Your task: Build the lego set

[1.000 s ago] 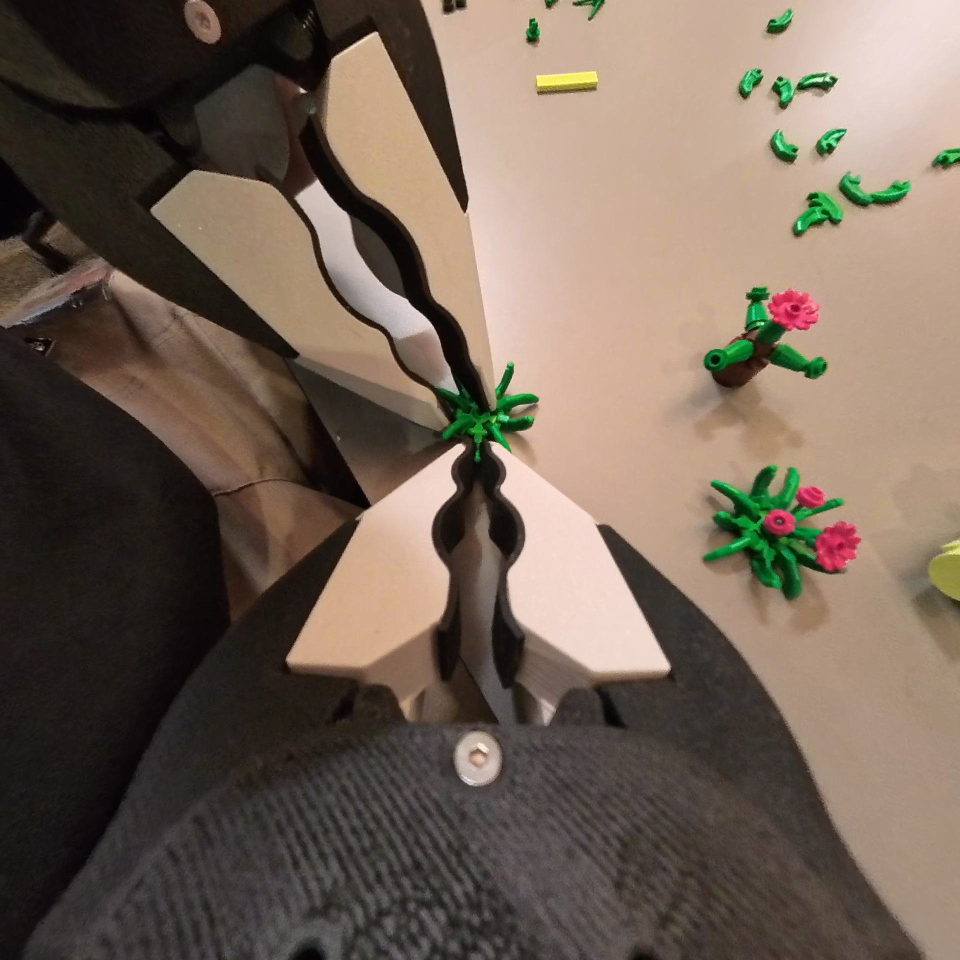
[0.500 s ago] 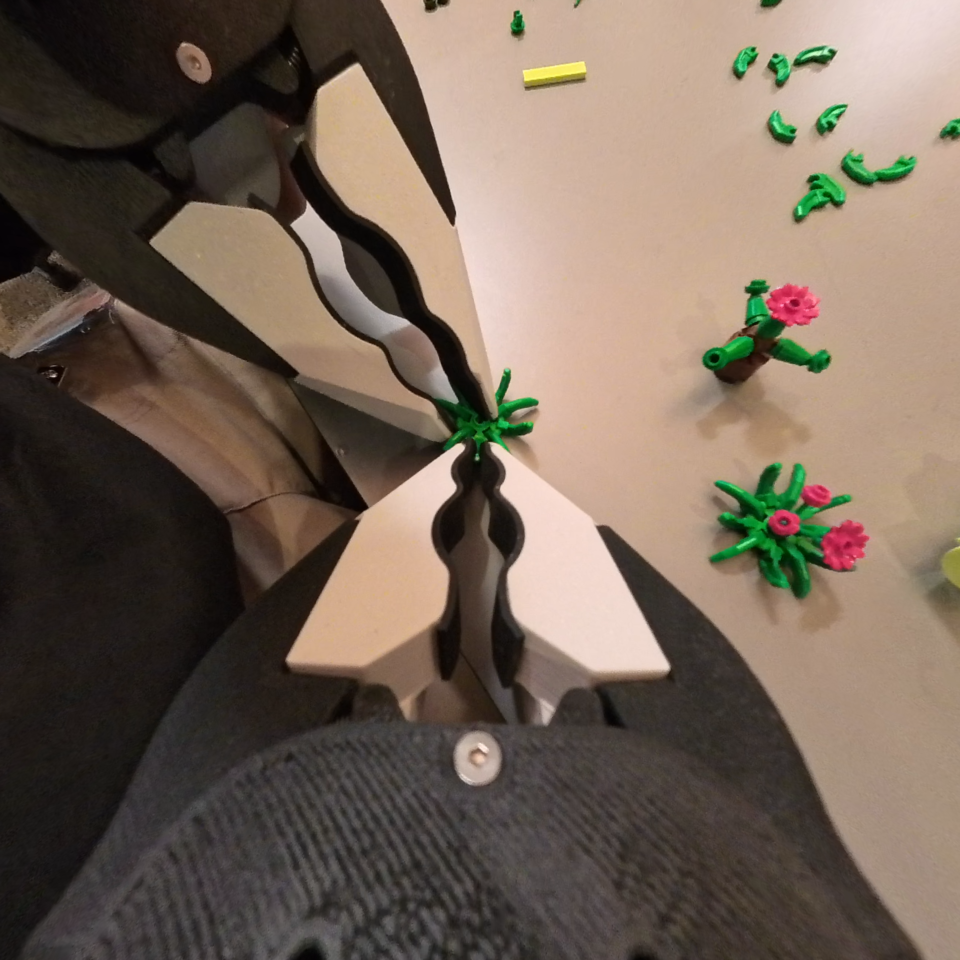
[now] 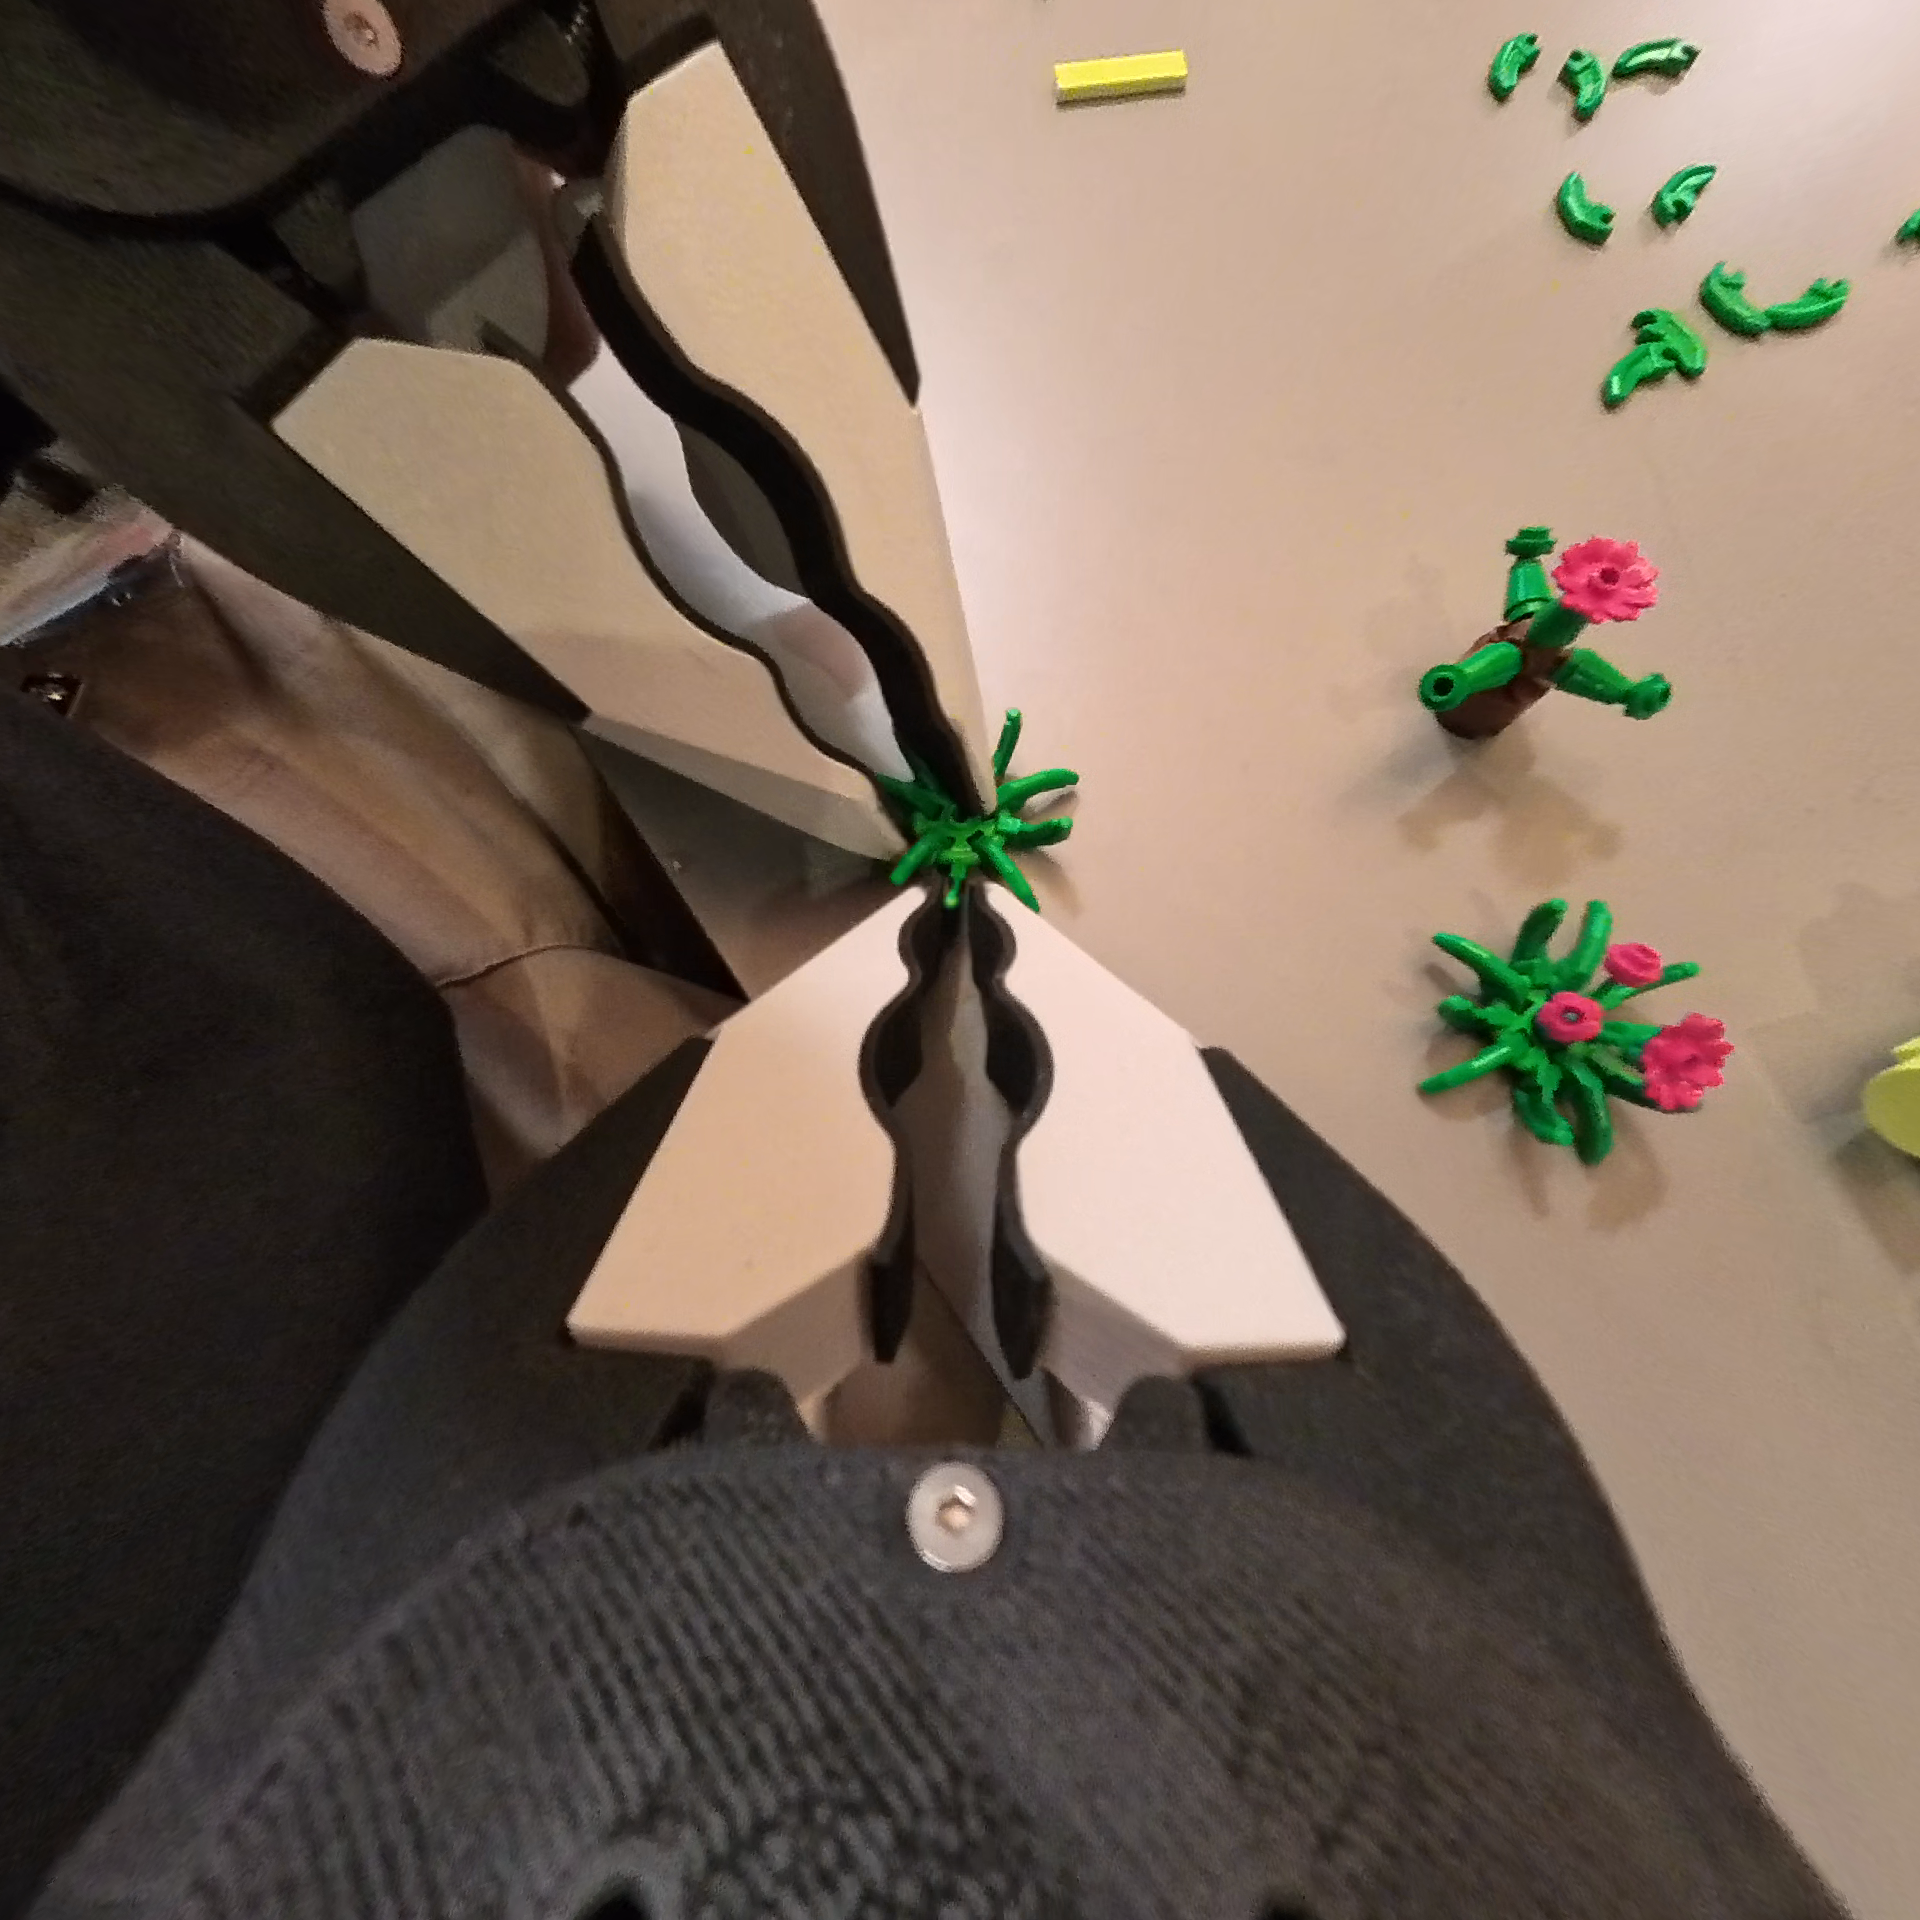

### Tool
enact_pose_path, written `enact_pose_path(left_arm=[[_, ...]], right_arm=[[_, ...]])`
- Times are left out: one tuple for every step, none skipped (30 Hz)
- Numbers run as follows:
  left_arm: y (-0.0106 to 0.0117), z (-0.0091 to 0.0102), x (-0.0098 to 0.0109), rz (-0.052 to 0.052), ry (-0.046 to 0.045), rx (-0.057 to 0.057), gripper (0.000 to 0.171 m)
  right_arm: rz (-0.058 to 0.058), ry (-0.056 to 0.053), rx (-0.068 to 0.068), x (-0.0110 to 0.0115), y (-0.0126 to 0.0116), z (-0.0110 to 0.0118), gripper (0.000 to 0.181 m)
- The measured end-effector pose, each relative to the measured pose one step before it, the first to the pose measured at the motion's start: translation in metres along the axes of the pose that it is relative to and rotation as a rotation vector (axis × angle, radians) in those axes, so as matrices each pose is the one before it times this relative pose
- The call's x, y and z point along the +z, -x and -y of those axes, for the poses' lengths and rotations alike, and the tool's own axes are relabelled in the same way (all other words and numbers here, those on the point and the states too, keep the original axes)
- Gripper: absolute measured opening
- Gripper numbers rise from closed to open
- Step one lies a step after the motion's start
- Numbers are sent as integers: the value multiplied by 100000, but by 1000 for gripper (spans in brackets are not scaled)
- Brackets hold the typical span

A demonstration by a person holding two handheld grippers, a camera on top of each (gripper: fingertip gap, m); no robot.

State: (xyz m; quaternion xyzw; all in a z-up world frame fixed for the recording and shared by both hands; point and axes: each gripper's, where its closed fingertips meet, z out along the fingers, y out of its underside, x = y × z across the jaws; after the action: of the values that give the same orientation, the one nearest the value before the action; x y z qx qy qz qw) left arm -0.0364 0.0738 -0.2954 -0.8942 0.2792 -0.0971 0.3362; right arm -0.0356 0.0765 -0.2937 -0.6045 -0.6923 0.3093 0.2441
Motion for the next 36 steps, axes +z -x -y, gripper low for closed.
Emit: enact_pose_path(left_arm=[[3,-7,0,-9,125,95,11],[-7,-1,-1,-68,7,41,11],[4,5,-2,-107,-131,-84,11],[4,3,-7,-136,-192,-67,11],[2,4,6,-100,-214,-43,11],[-1,4,-5,-113,-164,-68,11],[3,1,-5,-149,-132,-135,11],[7,7,0,-205,-114,-244,11],[-4,6,-12,-192,-71,-232,11],[1,7,3,-79,-65,-139,11],[-3,4,12,-85,-95,-190,11],[-3,6,-7,-221,-226,-304,11],[-11,19,5,-449,-433,-515,11],[-18,40,14,-602,-580,-838,11],[-5,20,-4,-632,-511,-943,11],[2,36,1,-741,-610,-1142,11],[-32,51,-14,-935,-575,-1111,11],[27,14,-10,-327,-193,-781,11],[6,0,6,-158,-61,-247,11],[5,5,5,157,-13,-121,11],[5,-5,-2,280,-24,106,11],[9,7,17,240,-96,-39,11],[20,-11,5,448,-50,173,11],[15,-11,10,522,3,194,11],[10,3,2,272,-22,-404,11],[-13,-10,7,22,-108,-921,11],[-5,-19,-5,-166,-92,-999,11],[-15,-28,-12,-204,-116,-591,12],[-8,0,6,-389,-171,-677,12],[-12,15,3,-510,-370,-971,12],[-10,-3,3,-328,-637,-385,12],[-5,9,-1,-407,-757,-716,12],[-11,7,4,-365,-778,-1235,12],[16,-11,3,63,-655,-771,12],[37,-7,11,675,-455,-177,12],[-3,-20,3,626,-91,44,12]], right_arm=[[-467,394,-874,-55,-13,-45,5],[-164,517,-412,-61,-19,-69,6],[335,361,3,-66,13,-60,6],[314,87,348,-54,-22,-56,6],[571,-9,426,-49,10,-57,3],[668,118,399,-39,57,-43,0],[145,106,113,-26,2,-31,0],[70,149,-105,-16,14,-27,1],[-57,320,-47,-11,14,-7,0],[-177,553,-44,8,0,-4,0],[-220,788,33,6,5,-7,0],[-135,932,381,11,6,6,0],[241,967,797,43,41,28,1],[132,1199,1209,31,3,22,0],[275,1513,998,10,-2,2,0],[338,1145,1101,5,2,11,0],[73,154,939,39,-36,49,0],[-377,-721,826,41,-74,70,0],[-28,-442,1002,-6,-18,1,0],[-250,-372,848,4,-2,1,0],[-415,-472,459,-4,-10,7,0],[-260,-556,246,9,-5,12,0],[-26,-872,757,-1,-23,20,0],[184,-1329,1470,9,-14,30,0],[245,-1571,1395,-5,-20,24,0],[213,-1475,1614,-8,-13,8,0],[107,-1455,1525,4,-18,22,0],[98,-1530,1603,6,-18,22,0],[154,-1455,1724,-10,-13,24,0],[101,-1280,1640,0,-10,21,0],[-203,-918,1028,8,-16,11,0],[-481,-660,224,5,-16,19,0],[-526,-598,178,15,-18,8,0],[-573,-517,202,9,-29,26,0],[-559,-635,363,35,-39,37,0],[-34,-296,612,19,-25,29,0]])
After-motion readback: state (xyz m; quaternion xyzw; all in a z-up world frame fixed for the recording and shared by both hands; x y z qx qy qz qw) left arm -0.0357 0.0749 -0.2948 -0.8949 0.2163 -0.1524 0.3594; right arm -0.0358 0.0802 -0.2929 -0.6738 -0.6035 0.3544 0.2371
